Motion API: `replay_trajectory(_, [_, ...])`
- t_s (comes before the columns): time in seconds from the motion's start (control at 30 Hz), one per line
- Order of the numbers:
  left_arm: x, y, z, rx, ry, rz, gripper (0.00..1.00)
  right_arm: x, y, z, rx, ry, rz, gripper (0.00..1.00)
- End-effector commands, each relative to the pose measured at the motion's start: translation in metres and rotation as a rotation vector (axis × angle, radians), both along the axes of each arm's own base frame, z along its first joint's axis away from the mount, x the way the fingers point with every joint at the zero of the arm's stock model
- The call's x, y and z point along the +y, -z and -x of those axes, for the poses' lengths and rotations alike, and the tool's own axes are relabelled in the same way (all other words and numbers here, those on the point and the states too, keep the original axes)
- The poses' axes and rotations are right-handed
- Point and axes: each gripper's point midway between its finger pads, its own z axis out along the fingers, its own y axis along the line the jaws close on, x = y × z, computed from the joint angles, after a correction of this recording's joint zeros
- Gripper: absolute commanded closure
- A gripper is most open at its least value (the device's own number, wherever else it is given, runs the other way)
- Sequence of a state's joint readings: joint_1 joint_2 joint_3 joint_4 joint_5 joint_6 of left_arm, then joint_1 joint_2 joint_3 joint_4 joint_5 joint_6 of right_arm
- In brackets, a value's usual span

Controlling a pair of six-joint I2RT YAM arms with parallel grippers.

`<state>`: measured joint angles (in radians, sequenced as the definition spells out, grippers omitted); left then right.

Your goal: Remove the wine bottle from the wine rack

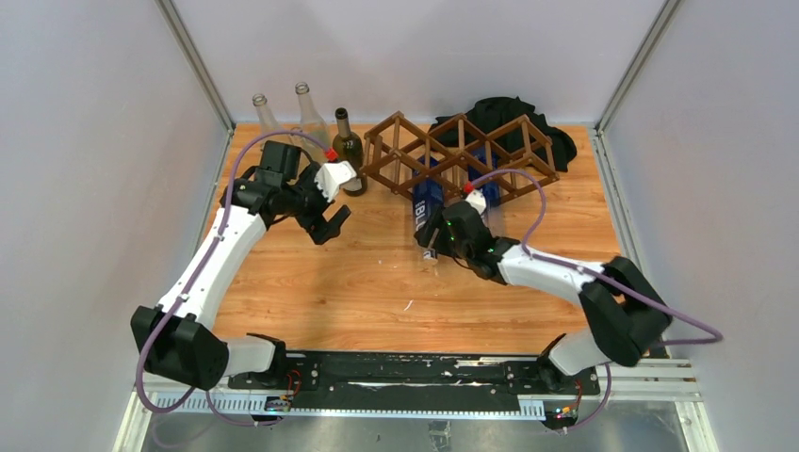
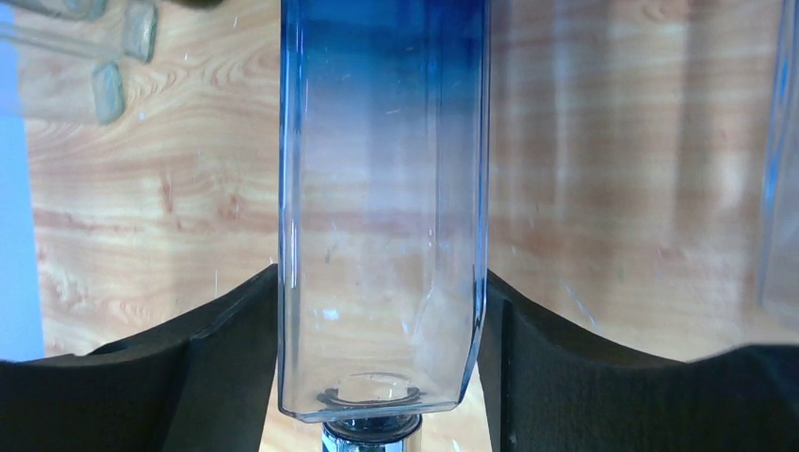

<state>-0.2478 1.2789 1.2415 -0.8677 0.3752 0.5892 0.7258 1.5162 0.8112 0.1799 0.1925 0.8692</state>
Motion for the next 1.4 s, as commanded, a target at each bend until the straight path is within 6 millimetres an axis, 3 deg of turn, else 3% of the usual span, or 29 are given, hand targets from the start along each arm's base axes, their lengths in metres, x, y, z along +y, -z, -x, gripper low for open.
replay_trajectory(0.0, [-0.007, 0.01, 0.003, 0.001, 0.079, -0.025, 0.0, -0.01, -0.013, 0.038, -0.008, -0.057, -0.039, 1.0])
replay_trajectory(0.17, [-0.014, 0.016, -0.001, 0.009, 0.114, -0.057, 0.0, -0.028, -0.026, 0.072, -0.008, -0.068, -0.101, 1.0])
replay_trajectory(0.67, [-0.046, 0.032, 0.003, 0.002, 0.288, -0.122, 0.0, -0.07, -0.059, 0.129, 0.026, -0.075, -0.145, 1.0])
replay_trajectory(1.0, [-0.064, 0.048, -0.006, -0.007, 0.307, -0.13, 0.0, -0.101, -0.089, 0.165, 0.077, -0.121, -0.064, 1.0])
replay_trajectory(1.23, [-0.073, 0.051, 0.005, -0.004, 0.354, -0.127, 0.0, -0.103, -0.107, 0.174, 0.106, -0.149, -0.057, 1.0])
replay_trajectory(1.37, [-0.082, 0.04, 0.03, -0.042, 0.446, -0.115, 0.0, -0.094, -0.122, 0.176, 0.146, -0.198, -0.041, 1.0])
